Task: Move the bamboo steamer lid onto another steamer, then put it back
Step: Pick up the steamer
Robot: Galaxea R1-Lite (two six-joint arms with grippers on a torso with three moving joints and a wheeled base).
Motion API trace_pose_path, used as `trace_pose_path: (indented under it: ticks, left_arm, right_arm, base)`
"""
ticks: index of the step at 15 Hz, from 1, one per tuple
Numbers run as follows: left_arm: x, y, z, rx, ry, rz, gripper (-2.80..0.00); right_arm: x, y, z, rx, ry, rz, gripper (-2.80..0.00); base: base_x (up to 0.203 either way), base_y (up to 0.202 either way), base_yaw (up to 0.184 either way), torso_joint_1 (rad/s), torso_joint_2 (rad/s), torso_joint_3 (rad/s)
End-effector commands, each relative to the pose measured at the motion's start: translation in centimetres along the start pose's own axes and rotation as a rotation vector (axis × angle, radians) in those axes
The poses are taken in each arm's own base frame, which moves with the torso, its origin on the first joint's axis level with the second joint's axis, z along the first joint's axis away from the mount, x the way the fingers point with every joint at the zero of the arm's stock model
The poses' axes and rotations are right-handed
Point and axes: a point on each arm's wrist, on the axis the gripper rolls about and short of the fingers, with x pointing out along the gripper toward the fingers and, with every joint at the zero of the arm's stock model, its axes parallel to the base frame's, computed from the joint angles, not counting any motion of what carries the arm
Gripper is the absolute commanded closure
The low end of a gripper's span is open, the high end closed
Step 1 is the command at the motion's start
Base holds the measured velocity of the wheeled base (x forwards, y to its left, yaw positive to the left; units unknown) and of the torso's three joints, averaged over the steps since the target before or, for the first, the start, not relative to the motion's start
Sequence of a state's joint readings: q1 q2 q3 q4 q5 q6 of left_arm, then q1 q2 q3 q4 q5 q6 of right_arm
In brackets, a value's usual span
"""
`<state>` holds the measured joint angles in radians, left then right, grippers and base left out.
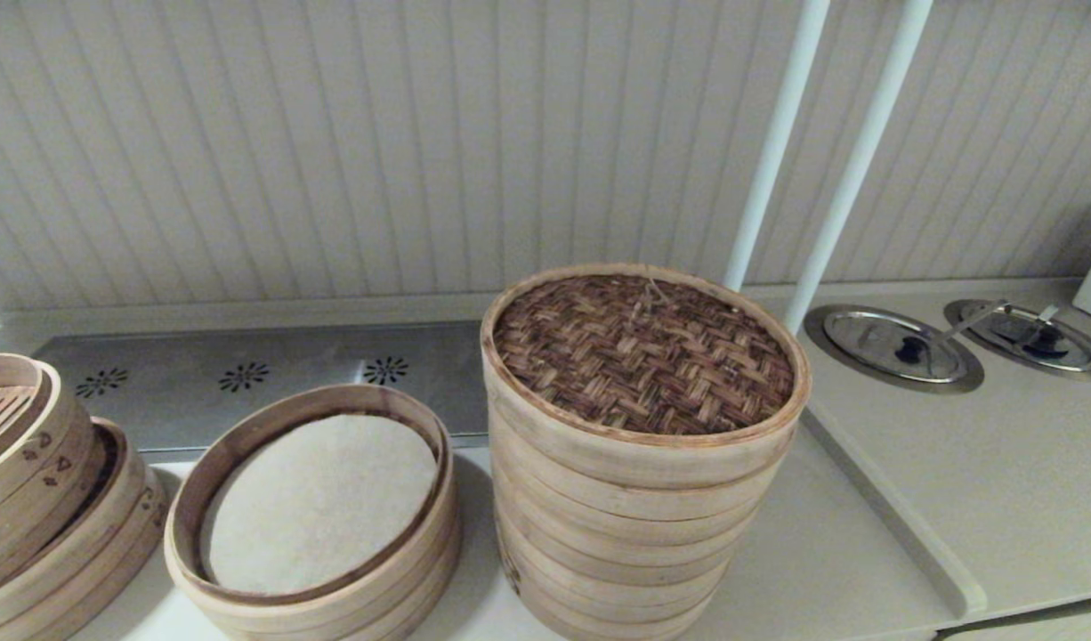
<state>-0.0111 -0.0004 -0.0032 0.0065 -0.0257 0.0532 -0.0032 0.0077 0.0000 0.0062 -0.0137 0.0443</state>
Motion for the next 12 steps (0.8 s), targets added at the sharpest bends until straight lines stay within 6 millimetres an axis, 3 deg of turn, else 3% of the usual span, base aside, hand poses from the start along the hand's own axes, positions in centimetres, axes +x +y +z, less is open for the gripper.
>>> trace_pose_path:
  ticks: [1, 10, 12]
  left_arm:
    - [0.0, 0.0, 0.0, -0.001, 0.0, 0.005, 0.0]
    - [-0.1, 0.0, 0.2, 0.019, 0.017, 0.001, 0.0]
    - [-0.3, 0.0, 1.5, 0.04, 0.014, -0.013, 0.0]
  right_arm:
    - [0.0, 0.0, -0.1, 0.0, 0.003, 0.0, 0.0]
    - [0.0, 0.0, -0.1, -0.001, 0.003, 0.0, 0.0]
    - [0.0, 0.0, -0.1, 0.0, 0.004, 0.0, 0.0]
  base:
    - [0.0, 0.0, 0.0, 0.0, 0.0, 0.0]
    - [0.0, 0.0, 0.0, 0.0, 0.0, 0.0]
    - [0.0, 0.0, 0.0, 0.0, 0.0, 0.0]
